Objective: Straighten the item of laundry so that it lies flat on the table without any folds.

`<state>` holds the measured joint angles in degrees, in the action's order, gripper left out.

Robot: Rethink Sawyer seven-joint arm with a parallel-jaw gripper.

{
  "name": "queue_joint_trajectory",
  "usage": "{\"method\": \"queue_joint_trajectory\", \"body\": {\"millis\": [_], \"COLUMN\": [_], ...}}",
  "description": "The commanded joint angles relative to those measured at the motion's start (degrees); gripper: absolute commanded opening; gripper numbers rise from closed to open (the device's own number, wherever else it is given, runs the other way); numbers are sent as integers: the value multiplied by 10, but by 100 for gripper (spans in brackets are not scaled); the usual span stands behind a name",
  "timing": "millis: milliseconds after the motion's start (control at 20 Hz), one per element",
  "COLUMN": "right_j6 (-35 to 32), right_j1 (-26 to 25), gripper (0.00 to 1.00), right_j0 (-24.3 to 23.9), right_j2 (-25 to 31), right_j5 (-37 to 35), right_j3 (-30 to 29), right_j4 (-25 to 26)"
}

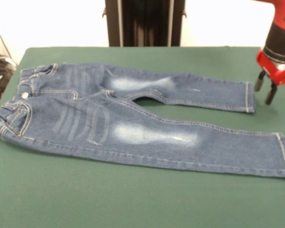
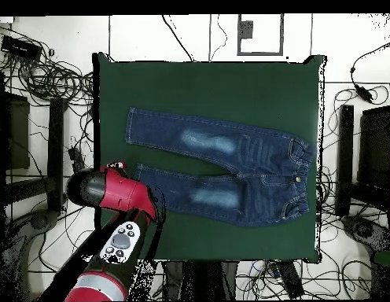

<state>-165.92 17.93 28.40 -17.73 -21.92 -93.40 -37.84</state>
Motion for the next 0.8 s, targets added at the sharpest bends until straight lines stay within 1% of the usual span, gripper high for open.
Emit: {"method": "queue_joint_trajectory", "body": {"millis": [50,150,200,300,450,650,700,800], "right_j6": [-52,-52,-47,-46,-35,-35,-31,-8], "right_j1": [-7,-6,-6,-6,-1,-9,-12,-10], "gripper": [100,100,100,100,100,100,100,100], "right_j0": [0,1,-9,-12,-30,-39,-47,-87], "right_j2": [74,66,71,70,85,93,99,140], "right_j5": [54,56,69,72,82,87,90,108], "right_j3": [-99,-106,-116,-121,-131,-119,-116,-119], "right_j4": [22,28,33,37,49,58,62,75]}}
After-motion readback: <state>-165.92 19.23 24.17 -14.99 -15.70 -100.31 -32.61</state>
